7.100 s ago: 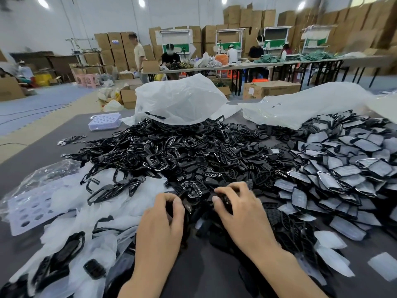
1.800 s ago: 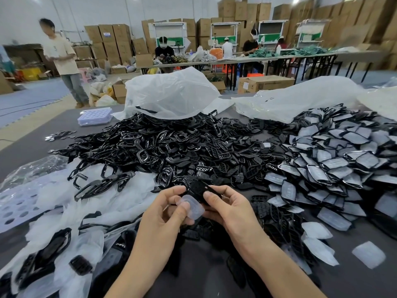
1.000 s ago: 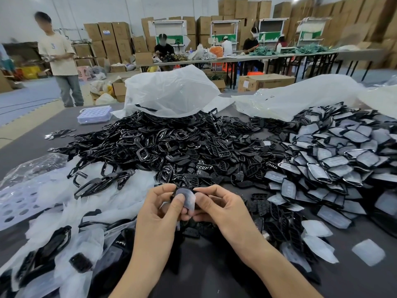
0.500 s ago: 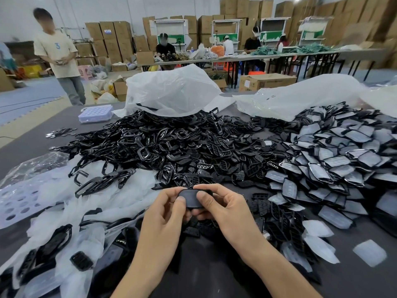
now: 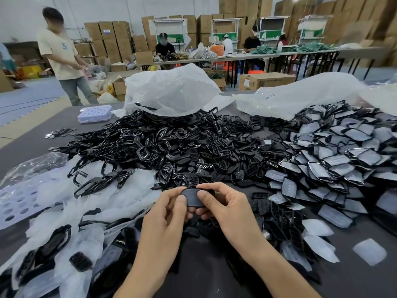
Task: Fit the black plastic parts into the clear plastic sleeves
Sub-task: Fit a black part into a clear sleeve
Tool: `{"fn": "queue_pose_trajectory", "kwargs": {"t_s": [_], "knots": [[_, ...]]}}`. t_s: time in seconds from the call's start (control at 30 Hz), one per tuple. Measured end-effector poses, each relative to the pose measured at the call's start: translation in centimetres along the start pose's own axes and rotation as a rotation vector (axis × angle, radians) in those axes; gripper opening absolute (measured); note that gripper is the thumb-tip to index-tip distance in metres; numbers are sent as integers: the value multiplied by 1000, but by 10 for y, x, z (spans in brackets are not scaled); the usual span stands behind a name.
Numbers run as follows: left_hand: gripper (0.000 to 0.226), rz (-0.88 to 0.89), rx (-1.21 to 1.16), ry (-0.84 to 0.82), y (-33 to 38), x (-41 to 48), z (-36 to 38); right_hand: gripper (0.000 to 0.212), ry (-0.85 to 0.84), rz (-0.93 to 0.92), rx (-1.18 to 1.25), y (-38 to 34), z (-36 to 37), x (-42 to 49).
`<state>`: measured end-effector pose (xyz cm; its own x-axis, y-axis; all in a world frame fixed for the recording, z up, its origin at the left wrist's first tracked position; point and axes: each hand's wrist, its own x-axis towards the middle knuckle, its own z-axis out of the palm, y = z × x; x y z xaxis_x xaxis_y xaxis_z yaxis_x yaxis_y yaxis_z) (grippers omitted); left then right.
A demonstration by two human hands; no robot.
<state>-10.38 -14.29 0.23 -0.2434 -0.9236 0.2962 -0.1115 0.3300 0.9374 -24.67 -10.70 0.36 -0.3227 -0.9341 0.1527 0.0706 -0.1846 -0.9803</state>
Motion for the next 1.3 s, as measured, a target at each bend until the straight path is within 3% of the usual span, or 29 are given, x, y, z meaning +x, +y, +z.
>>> {"fn": "queue_pose_trajectory", "kwargs": {"t_s": [0.33,0.63,0.77,0.87,0.97,1.07,1.3], "knots": [[16,8,-44,13,2,2,-2,17,-61,66,133,-1,0,4],[15,68,64,-25,-1,-1,-4,24,-67,170,255,2,3,5],[11,86,97,-35,-4,-2,-4,15,-80,208,302,2,4,6],[12,106,126,-50,-5,-3,-4,11,-97,223,286,4,4,6],[16,136,156,-58,-6,-4,-5,23,-114,214,260,6,3,6],[18,185,180,-59,-9,-3,-4,4,-151,204,246,4,4,5],[27,307,275,-88,-6,-5,-6,9,-197,194,195,3,0,4]]}}
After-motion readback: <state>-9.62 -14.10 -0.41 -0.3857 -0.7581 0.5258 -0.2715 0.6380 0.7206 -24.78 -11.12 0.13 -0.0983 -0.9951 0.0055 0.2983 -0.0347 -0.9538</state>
